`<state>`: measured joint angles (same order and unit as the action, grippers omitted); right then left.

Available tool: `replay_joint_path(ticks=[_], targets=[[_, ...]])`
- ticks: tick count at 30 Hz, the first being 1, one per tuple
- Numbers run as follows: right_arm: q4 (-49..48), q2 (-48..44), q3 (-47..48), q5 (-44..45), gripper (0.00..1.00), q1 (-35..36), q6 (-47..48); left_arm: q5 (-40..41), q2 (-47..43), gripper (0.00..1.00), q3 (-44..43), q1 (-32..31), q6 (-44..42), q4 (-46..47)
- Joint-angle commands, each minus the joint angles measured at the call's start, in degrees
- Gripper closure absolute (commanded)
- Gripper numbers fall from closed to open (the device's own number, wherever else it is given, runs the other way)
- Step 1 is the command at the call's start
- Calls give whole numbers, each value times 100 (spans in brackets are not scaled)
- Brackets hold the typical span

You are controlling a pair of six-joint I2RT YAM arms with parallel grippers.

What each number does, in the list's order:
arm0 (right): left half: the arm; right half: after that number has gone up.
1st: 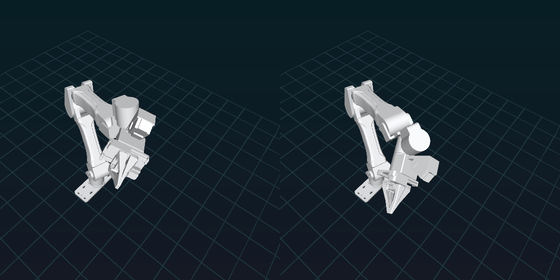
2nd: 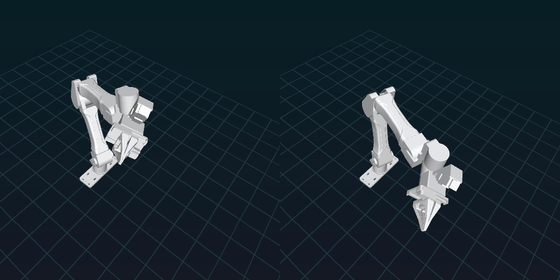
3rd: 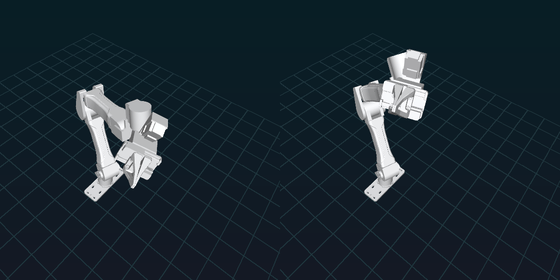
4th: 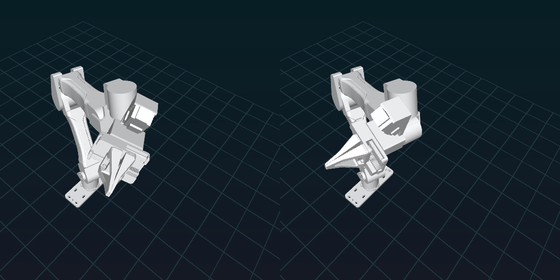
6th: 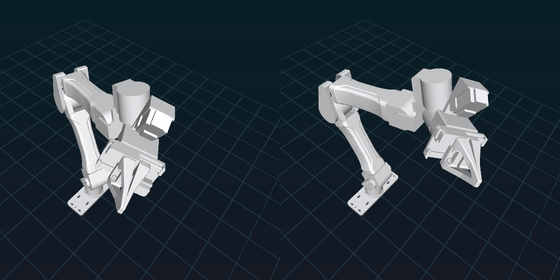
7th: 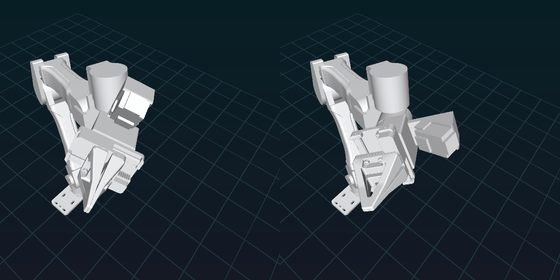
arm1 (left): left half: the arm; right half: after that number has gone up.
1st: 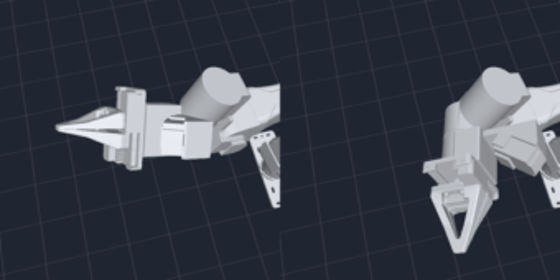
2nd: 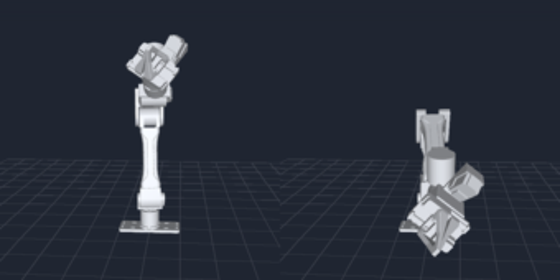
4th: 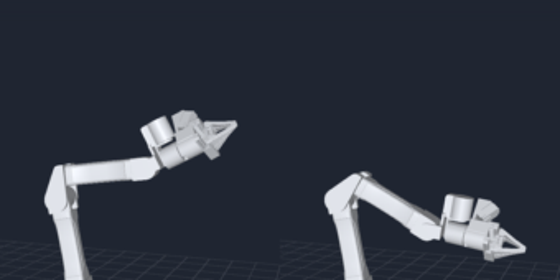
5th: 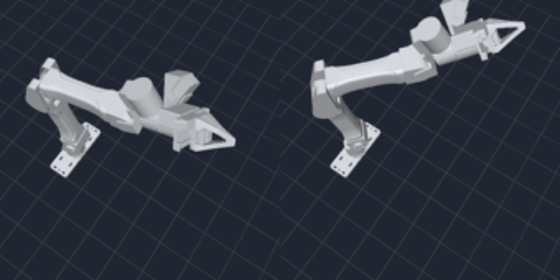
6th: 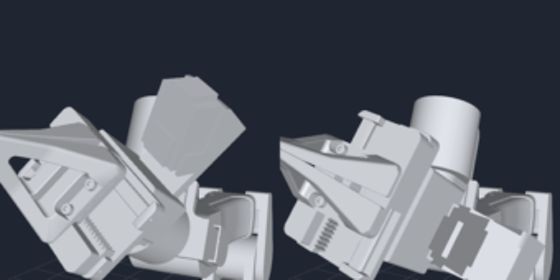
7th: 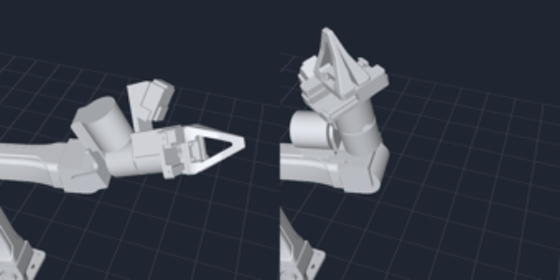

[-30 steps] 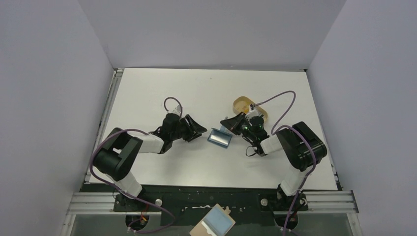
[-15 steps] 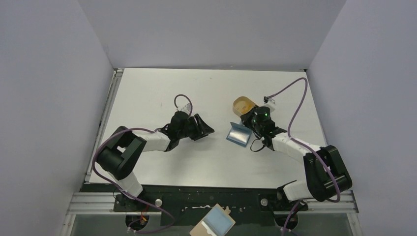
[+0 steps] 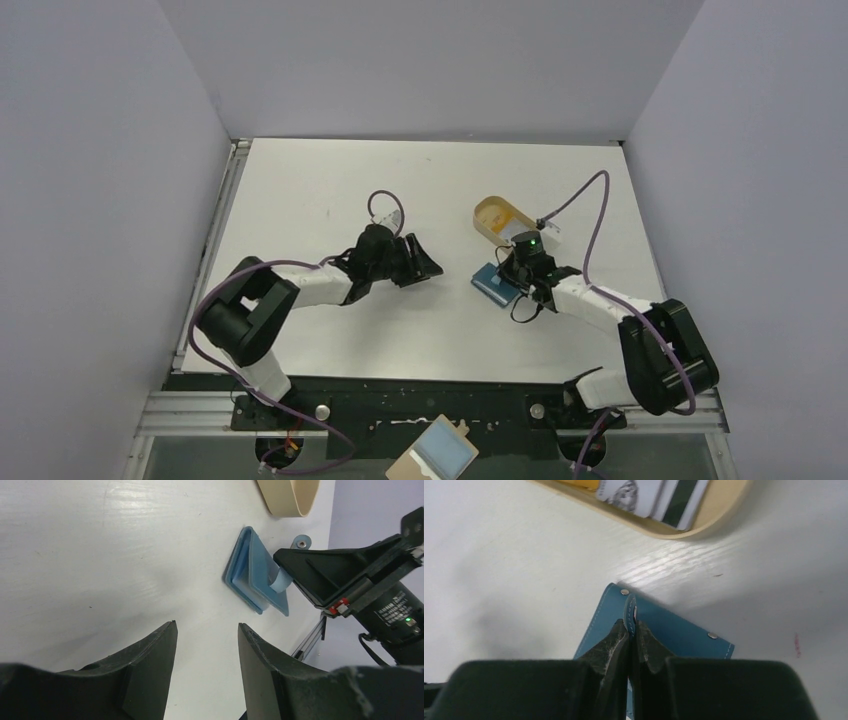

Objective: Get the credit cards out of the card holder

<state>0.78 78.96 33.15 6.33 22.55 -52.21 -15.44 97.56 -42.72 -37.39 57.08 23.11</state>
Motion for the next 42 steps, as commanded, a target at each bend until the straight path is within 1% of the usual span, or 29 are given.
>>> replay_joint_path(ticks=[1, 3, 6, 8, 10, 14, 17, 19, 21, 23, 26, 28, 30, 31, 32, 34, 35, 36, 37, 38, 39, 40, 42], targets=[[117, -193, 667, 361, 100, 510, -329, -157, -458, 55, -245, 206, -419, -340], [-17, 23, 832, 365, 100, 719, -562, -347, -646, 55, -32, 545, -253, -162], [-522, 494, 1083, 308, 100, 1029, -965, -625, -959, 54, 347, 1300, -153, 12], [-772, 883, 1329, 308, 100, 1282, -1155, -707, -1266, 54, 533, 1683, -290, -189], [-910, 1252, 1630, 407, 100, 1569, -1326, -698, -1648, 54, 608, 1967, -521, -609], [-1351, 1887, 2040, 781, 100, 2093, -1972, -483, -2334, 54, 626, 2359, -948, -1495], [-1698, 2193, 2149, 1094, 100, 2335, -2563, -461, -2628, 54, 623, 2637, -1105, -1810], [-1605, 2235, 2186, 1348, 100, 2406, -2854, -539, -2687, 54, 579, 2759, -1181, -1927], [-1179, 2103, 2166, 1842, 100, 2385, -3049, -629, -2669, 53, 534, 2814, -1206, -1955], [-716, 1858, 2063, 2286, 100, 2274, -3051, -702, -2607, 53, 505, 2816, -1208, -1915], [-465, 1399, 1690, 2434, 100, 1888, -2869, -851, -2432, 53, 456, 2808, -1183, -1800], [-159, 1179, 1530, 2420, 100, 1609, -2524, -951, -2292, 53, 405, 2787, -1174, -1706], [195, 1009, 1429, 2318, 100, 1380, -1879, -1079, -2110, 53, 299, 2755, -1232, -1686], [111, 941, 1302, 2165, 100, 1285, -1562, -1130, -2053, 53, 241, 2736, -1270, -1701], [16, 897, 1187, 1965, 98, 1186, -1304, -1165, -1988, 53, 181, 2713, -1303, -1711], [-31, 875, 1001, 1639, 90, 1075, -886, -1214, -1888, 53, 86, 2673, -1365, -1756], [-33, 880, 922, 1491, 84, 1031, -756, -1221, -1849, 53, 53, 2633, -1392, -1772], [-173, 898, 806, 1341, 72, 993, -707, -1220, -1803, 53, 19, 2602, -1407, -1782], [-357, 894, 657, 1204, 50, 950, -695, -1222, -1768, 53, -1, 2567, -1417, -1784], [-557, 889, 478, 1072, 25, 904, -710, -1227, -1734, 53, -19, 2532, -1423, -1788], [-782, 872, 307, 942, 10, 868, -734, -1219, -1704, 53, -37, 2488, -1439, -1801], [-1044, 849, 153, 785, 6, 827, -654, -1202, -1667, 53, -54, 2435, -1455, -1816], [-1542, 752, -65, 505, 5, 797, -343, -1160, -1606, 53, -89, 2333, -1494, -1868]])
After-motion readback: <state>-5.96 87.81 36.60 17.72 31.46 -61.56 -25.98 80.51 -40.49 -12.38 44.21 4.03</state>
